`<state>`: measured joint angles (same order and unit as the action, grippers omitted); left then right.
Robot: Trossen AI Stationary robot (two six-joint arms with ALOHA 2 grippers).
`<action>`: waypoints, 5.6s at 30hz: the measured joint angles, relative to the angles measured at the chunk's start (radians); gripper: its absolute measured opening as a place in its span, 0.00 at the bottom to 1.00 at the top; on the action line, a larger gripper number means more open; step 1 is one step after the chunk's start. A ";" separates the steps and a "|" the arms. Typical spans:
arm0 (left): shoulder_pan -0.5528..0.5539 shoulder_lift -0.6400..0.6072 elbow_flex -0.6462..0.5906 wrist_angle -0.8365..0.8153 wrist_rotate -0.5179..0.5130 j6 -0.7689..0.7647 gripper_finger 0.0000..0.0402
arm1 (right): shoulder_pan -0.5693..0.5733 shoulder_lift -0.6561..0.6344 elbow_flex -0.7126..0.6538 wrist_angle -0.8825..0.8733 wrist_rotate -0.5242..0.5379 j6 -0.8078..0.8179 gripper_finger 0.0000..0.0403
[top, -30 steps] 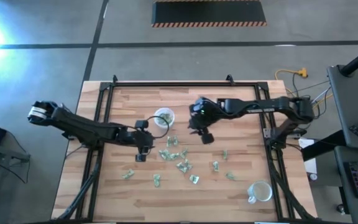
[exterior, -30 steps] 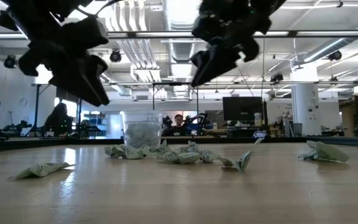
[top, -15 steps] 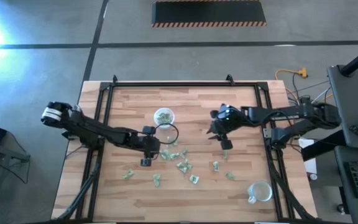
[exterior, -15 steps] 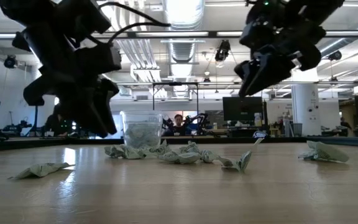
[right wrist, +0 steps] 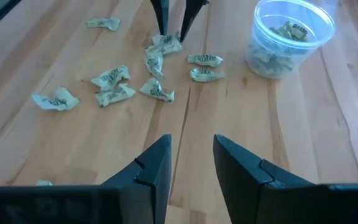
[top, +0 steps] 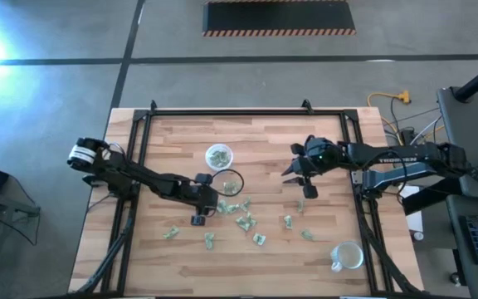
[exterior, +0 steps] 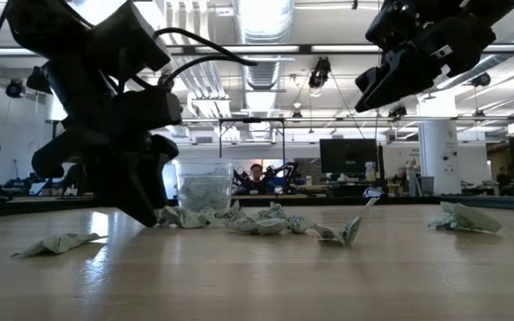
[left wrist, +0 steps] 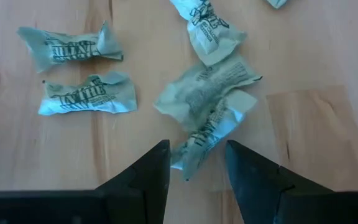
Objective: Pick and place Stevia / Truvia into bins
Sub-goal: Put the stevia packet into the transparent container
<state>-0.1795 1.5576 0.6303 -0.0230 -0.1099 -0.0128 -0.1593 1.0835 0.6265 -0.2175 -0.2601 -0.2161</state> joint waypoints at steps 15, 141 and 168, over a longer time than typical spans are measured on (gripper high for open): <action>0.000 -0.021 -0.001 -0.017 0.001 0.003 0.14 | 0.000 0.031 -0.001 0.000 0.000 -0.004 0.22; 0.190 -0.369 -0.001 0.038 -0.321 0.333 0.36 | 0.097 0.032 -0.272 0.024 -0.024 0.348 0.35; 0.171 -0.369 -0.001 0.030 -0.321 0.333 0.36 | 0.099 0.122 -0.233 -0.007 -0.118 0.323 0.35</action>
<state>-0.0086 1.1885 0.6292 0.0067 -0.4313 0.3199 -0.0603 1.2052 0.3931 -0.2241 -0.3785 0.1065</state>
